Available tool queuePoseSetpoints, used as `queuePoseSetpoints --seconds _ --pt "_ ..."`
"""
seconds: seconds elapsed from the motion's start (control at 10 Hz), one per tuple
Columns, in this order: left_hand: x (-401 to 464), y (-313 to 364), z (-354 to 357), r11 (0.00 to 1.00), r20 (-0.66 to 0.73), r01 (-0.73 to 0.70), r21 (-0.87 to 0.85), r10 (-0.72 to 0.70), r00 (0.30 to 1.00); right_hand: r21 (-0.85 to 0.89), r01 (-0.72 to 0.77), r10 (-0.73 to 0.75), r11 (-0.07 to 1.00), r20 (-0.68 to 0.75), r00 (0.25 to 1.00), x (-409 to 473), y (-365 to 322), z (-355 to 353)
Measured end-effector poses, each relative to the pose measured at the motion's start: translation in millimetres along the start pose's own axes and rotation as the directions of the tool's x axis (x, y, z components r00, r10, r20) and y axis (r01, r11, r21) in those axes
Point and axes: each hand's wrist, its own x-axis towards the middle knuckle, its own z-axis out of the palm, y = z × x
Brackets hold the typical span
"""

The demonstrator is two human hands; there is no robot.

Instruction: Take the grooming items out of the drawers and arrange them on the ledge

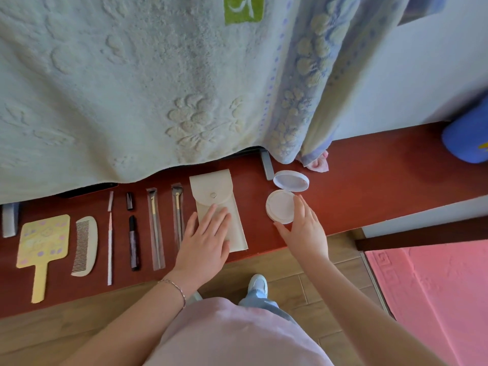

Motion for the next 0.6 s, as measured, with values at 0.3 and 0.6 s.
queuePoseSetpoints --seconds 0.3,0.6 --pt "-2 1 3 1.000 -0.041 0.017 0.004 -0.017 0.999 0.006 0.078 -0.078 0.997 0.018 0.997 4 -9 7" --pt "-10 -13 1 0.999 -0.121 0.036 -0.022 -0.039 0.992 -0.161 0.234 -0.253 0.959 -0.114 0.961 -10 -17 4"
